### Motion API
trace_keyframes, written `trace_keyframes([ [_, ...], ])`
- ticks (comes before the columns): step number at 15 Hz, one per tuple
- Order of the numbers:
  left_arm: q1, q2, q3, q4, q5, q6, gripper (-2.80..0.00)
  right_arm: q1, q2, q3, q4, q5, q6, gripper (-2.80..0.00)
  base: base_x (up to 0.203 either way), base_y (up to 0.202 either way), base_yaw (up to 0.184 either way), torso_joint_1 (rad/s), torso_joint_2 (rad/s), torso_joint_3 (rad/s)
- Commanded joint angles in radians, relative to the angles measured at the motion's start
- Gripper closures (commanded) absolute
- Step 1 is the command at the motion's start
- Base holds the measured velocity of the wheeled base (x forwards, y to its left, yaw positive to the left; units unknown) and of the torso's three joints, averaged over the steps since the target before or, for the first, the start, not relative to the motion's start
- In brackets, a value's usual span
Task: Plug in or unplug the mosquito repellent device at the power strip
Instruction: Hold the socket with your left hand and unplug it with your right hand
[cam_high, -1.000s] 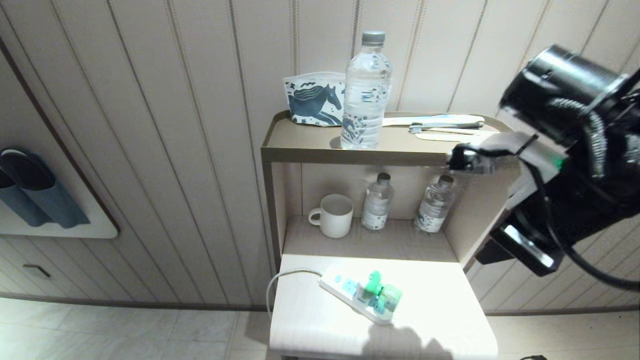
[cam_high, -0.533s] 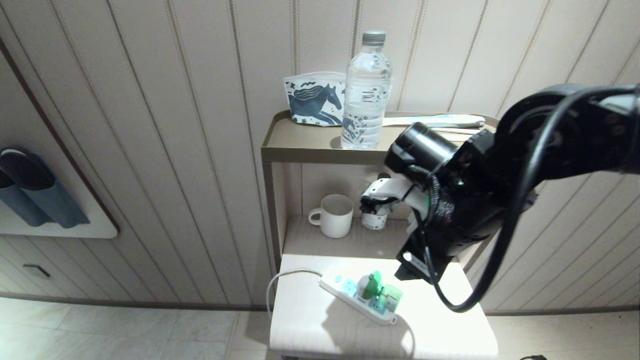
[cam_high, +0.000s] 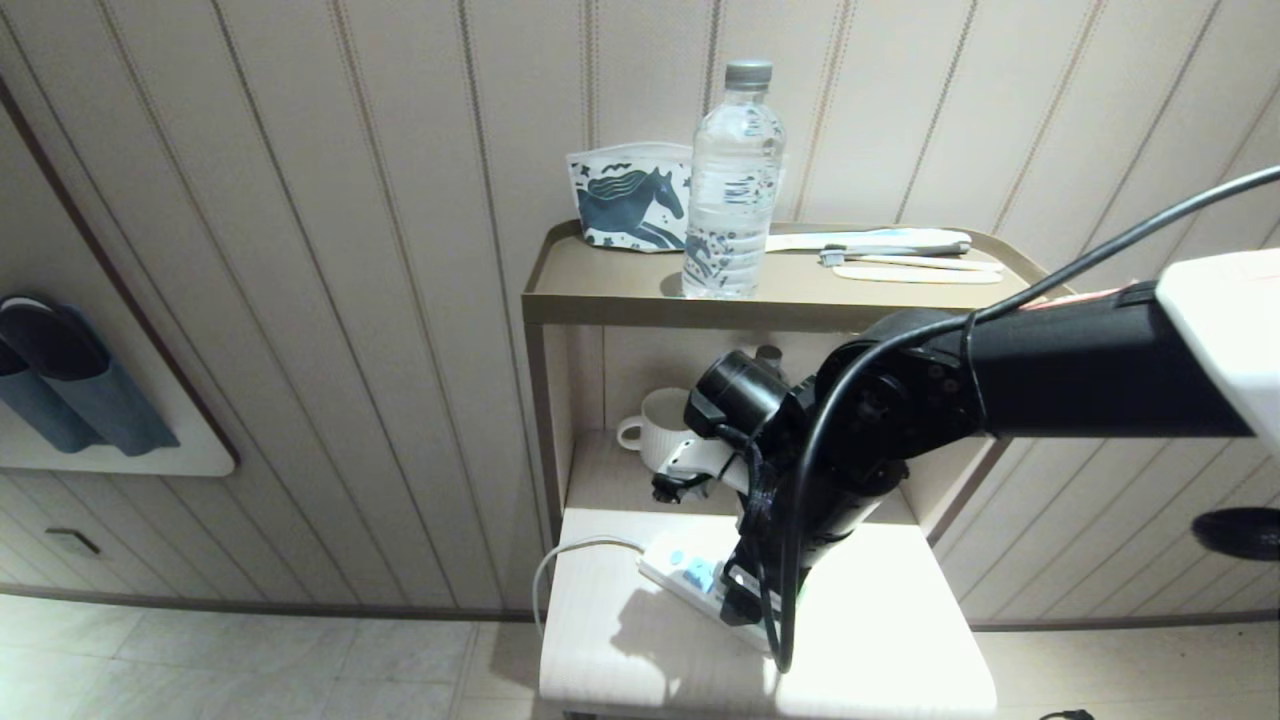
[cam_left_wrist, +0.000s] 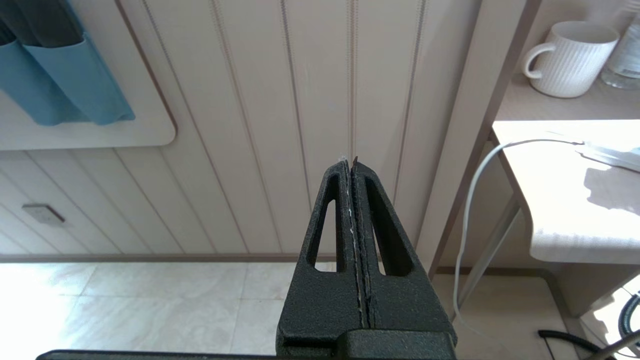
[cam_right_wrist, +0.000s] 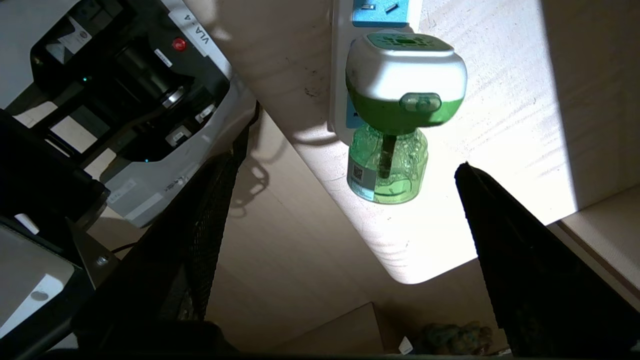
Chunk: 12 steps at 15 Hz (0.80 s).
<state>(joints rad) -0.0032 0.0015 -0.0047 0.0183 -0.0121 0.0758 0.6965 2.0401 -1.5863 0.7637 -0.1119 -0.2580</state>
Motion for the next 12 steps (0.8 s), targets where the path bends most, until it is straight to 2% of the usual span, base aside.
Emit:
trace_keyframes([
  [1,0.0,0.0,0.0,0.0,0.0,0.001,0.0,-0.014,0.034,-0.011,0.002,0.0,-0.008,-2.8,0.0,0.0,0.0,0.0,0.0,0.0],
  [8,0.0,0.0,0.0,0.0,0.0,0.001,0.0,-0.052,0.117,-0.033,-0.029,0.0,-0.037,-2.8,0.0,0.0,0.0,0.0,0.0,0.0],
  [12,0.0,0.0,0.0,0.0,0.0,0.001,0.0,-0.08,0.183,-0.096,-0.033,0.001,-0.044,-2.8,0.0,0.0,0.0,0.0,0.0,0.0],
])
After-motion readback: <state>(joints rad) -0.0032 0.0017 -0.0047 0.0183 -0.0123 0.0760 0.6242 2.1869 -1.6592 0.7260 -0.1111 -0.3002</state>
